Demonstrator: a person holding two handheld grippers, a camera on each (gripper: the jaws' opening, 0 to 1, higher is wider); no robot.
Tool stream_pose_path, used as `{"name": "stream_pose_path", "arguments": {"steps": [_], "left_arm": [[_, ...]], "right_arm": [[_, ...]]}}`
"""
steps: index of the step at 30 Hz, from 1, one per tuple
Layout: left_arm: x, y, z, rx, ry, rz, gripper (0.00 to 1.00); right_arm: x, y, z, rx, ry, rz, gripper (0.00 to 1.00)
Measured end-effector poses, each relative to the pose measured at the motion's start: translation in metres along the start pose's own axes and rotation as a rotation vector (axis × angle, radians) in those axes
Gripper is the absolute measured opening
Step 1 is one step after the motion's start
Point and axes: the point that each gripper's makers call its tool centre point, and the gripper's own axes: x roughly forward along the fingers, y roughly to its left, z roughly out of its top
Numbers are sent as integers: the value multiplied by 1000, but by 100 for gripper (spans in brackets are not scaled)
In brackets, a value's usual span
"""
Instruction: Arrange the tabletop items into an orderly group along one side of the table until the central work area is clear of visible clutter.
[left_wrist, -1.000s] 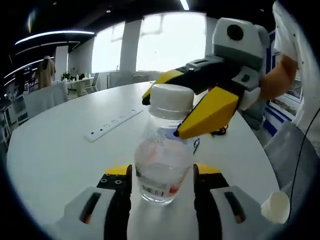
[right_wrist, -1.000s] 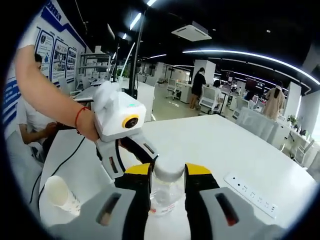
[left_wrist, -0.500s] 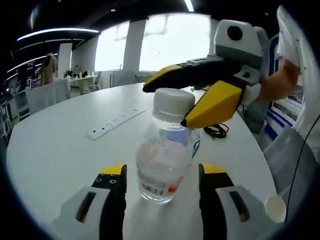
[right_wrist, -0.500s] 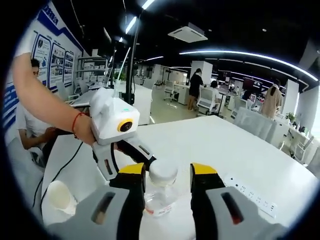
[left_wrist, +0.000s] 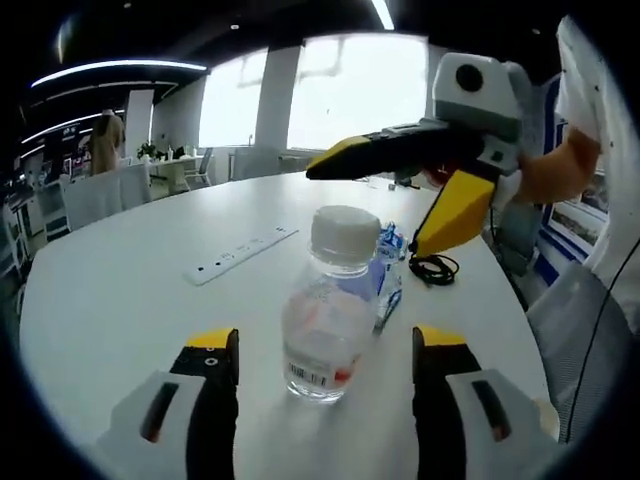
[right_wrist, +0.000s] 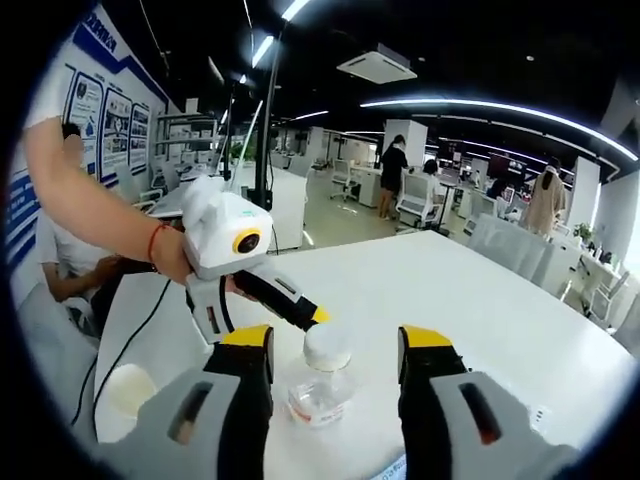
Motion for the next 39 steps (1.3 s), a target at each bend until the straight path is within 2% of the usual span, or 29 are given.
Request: {"name": "stream_pose_path", "arguments": {"steps": [9,17,22,32,39], "left_arm": [[-16,-6,7,-5,-5,18,80],[-33,-18,11,-30,-17,39,84],[-47,-32,14,-29,-20,49,86],[-72,-56,19,-39,-30,65,89],[-91,-79,24,-50,-56,83,88]], "right_arm": [[-10,8,3,4,25,20,57],[-22,15,1,43,66,34,63],[-30,25,-10,84,135,53,64],[-47,43,-16,126,191,73,66],[-54,57,-23,150,239,94,67]]}}
